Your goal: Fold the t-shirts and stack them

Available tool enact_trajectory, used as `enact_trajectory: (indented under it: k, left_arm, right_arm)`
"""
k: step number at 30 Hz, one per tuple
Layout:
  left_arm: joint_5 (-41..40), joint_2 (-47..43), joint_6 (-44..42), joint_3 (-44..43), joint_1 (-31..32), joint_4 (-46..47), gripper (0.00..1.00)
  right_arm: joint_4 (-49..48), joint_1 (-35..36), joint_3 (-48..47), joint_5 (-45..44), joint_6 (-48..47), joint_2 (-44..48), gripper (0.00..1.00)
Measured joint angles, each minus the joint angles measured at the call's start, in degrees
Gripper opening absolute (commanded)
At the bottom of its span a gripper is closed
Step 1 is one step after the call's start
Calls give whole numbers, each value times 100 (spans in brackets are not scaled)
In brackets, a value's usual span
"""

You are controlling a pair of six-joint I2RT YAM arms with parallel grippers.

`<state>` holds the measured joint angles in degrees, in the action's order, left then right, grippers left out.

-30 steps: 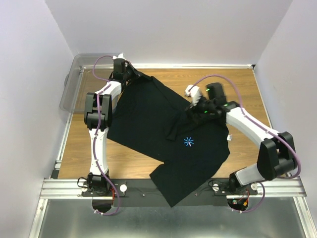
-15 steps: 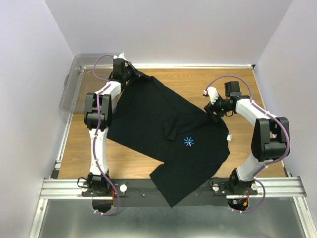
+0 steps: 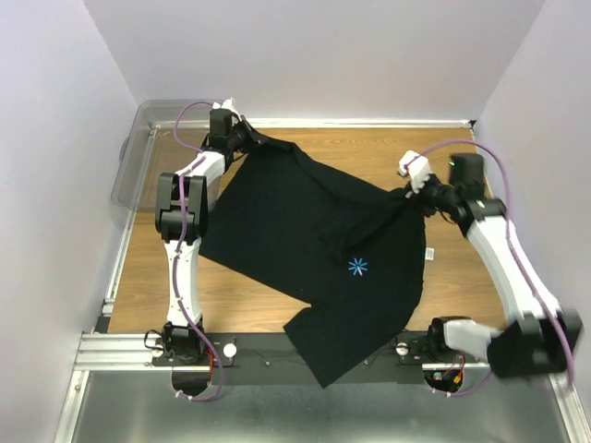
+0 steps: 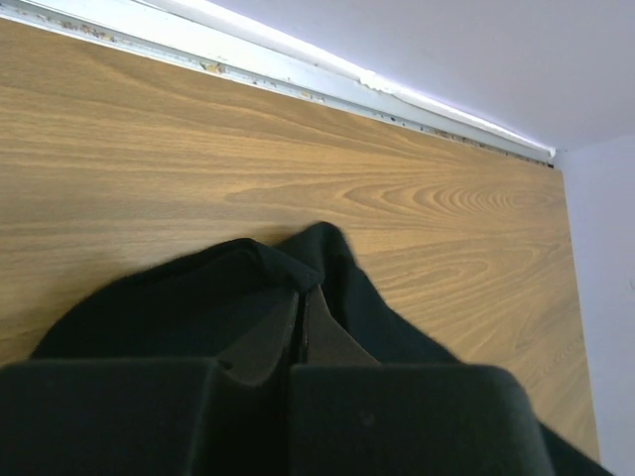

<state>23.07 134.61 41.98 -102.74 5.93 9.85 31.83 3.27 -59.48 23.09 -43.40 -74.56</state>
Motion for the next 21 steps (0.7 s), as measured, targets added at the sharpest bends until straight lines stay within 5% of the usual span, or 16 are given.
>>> enact_trajectory:
  k: [5,7,8,11,14,18,21]
  left_arm:
    - [192,-177,-52,212,-9,44,0]
    - [273,-260,-61,345,-9,81,0]
    - [326,-317,-66,437,-9,107,0]
    - [448,-420,-103,612,-9,131,0]
    - [544,-439,-155,691,-9,164,0]
    - [640,-442,-223,734,-9,140,0]
    - [702,-450,-269,732,-11,133,0]
  right_arm:
    - [-81,0,341,-402,-522,1919,1]
    - [17,-2,459,-487,-822,2199,12]
    - [216,-2,540,-483,-1128,2260,34]
    - [1029,-2,833,-411,-1764,2013,65]
    - [1755,-2,1047,-463,-2081,1480,70]
    - [2317,-13,909,-210,-2243,1458,93]
    - [2660,-9,472,474,-2638,1495,91]
